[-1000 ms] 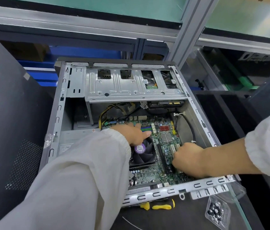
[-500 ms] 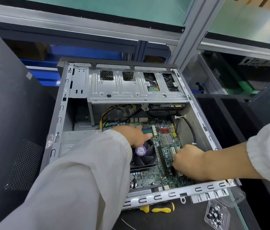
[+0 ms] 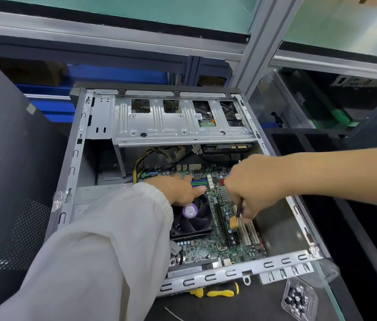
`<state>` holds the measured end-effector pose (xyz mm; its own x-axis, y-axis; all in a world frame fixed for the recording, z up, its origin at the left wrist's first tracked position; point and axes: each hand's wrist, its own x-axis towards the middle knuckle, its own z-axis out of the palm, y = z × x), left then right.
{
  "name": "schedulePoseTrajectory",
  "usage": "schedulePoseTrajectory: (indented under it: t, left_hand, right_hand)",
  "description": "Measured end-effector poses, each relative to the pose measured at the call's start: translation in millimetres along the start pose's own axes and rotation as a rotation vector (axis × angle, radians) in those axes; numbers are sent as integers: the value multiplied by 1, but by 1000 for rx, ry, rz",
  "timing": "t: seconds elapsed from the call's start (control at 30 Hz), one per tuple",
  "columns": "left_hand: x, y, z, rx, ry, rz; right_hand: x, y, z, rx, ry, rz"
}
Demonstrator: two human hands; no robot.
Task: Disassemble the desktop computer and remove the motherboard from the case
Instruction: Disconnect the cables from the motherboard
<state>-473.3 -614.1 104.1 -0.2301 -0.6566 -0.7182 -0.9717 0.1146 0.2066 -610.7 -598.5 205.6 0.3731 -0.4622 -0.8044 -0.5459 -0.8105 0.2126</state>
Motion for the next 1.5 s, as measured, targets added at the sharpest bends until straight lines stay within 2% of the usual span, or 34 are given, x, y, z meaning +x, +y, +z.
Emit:
schedulePoseTrajectory:
  t: [0.03,0.13,0.2,0.37,0.5,0.57,0.73,1.03,1.17,1.5]
  left_hand:
    - [0,0,0,0,-1,1]
    - [1,-2,0,-5,-8,10]
    - [1,-3,0,-1,-3,15]
    - [2,-2,0,-5,0,17]
    - [3,-2,0,-13,5,20]
    - [3,-2,0,-8,2,13]
    - [2,-2,-1,-14,1,14]
    - [0,-2,-1,-27,-3,19]
    - [-1,-2,-2,-27,-3,19]
    - [-3,2,-3,-1,-4,14]
  right_hand:
    - [-1,0,0,-32,-51,-22]
    - [2,-9,10,-145,-426,-88]
    - [10,-12,16,-90,-519,-160]
    - [28,-4,31,454,-350,-224]
    - [38,-19,59,411,158,-178]
    - [41,-25,74,353,238,-209]
    - [48,-27,84,236,269,-238]
    - [60,-43,82,-228,181,-382]
    - [60,-48,86,-372,220,-414]
    - [63,-46,87,-162,183,-440]
